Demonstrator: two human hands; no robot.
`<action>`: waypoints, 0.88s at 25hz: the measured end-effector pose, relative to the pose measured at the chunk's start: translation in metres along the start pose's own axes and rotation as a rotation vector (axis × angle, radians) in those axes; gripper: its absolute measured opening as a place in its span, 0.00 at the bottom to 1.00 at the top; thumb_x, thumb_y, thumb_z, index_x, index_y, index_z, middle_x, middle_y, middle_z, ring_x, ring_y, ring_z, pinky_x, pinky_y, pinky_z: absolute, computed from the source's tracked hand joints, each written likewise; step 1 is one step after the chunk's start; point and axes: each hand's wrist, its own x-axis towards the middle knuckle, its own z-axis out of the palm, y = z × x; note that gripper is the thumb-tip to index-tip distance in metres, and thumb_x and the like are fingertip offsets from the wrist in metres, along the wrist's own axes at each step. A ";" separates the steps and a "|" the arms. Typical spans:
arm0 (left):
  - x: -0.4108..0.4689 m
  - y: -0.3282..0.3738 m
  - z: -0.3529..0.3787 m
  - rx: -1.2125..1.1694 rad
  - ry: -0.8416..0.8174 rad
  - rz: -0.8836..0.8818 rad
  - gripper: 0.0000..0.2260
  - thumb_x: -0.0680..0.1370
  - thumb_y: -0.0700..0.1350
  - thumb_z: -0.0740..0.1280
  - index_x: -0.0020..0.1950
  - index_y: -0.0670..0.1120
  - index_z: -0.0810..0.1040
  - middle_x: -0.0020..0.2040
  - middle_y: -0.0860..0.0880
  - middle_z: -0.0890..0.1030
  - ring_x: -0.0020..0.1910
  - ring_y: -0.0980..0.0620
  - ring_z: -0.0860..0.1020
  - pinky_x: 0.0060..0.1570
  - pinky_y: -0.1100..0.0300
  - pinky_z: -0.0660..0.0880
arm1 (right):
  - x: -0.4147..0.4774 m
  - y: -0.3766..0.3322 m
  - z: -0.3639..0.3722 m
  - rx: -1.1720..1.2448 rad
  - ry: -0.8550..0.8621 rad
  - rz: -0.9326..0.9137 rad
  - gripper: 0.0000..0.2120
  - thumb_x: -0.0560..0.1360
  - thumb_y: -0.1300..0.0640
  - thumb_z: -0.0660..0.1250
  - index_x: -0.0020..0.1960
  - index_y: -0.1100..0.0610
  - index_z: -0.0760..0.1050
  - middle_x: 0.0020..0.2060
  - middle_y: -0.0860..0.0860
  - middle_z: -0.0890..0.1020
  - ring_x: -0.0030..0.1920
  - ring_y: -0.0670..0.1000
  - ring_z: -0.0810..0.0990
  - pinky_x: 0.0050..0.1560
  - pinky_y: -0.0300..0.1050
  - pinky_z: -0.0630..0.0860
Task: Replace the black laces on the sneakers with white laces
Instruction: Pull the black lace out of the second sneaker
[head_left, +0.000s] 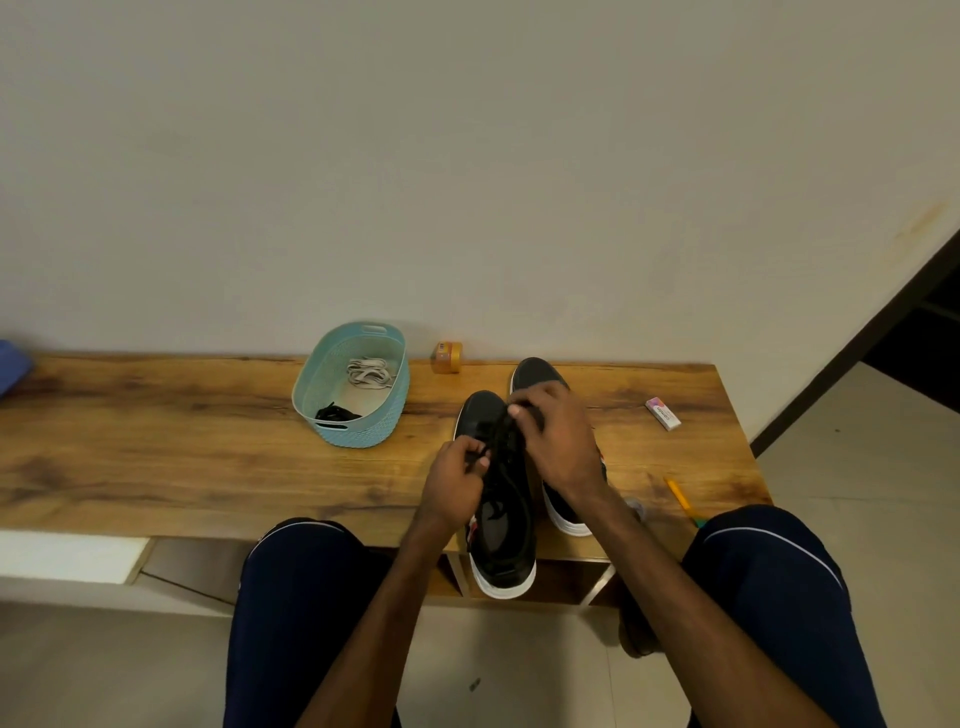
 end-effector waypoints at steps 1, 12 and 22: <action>-0.001 0.001 0.001 -0.048 0.001 -0.020 0.05 0.81 0.37 0.63 0.55 0.40 0.77 0.55 0.39 0.78 0.54 0.43 0.79 0.55 0.48 0.78 | 0.000 -0.001 0.000 -0.065 0.048 -0.015 0.12 0.79 0.56 0.67 0.62 0.54 0.78 0.59 0.51 0.77 0.61 0.52 0.72 0.60 0.50 0.72; -0.002 0.003 0.002 -0.184 -0.029 0.009 0.07 0.81 0.37 0.63 0.57 0.42 0.78 0.49 0.47 0.82 0.48 0.52 0.80 0.49 0.59 0.77 | -0.012 -0.002 0.009 0.131 -0.213 0.046 0.13 0.77 0.51 0.71 0.60 0.52 0.80 0.50 0.46 0.81 0.49 0.44 0.77 0.53 0.42 0.76; -0.002 0.003 0.002 -0.139 0.058 0.018 0.04 0.81 0.42 0.65 0.53 0.45 0.78 0.47 0.48 0.82 0.47 0.53 0.81 0.45 0.61 0.77 | -0.004 -0.013 -0.004 1.047 -0.150 0.659 0.06 0.79 0.63 0.66 0.53 0.54 0.77 0.45 0.50 0.82 0.45 0.48 0.80 0.48 0.45 0.77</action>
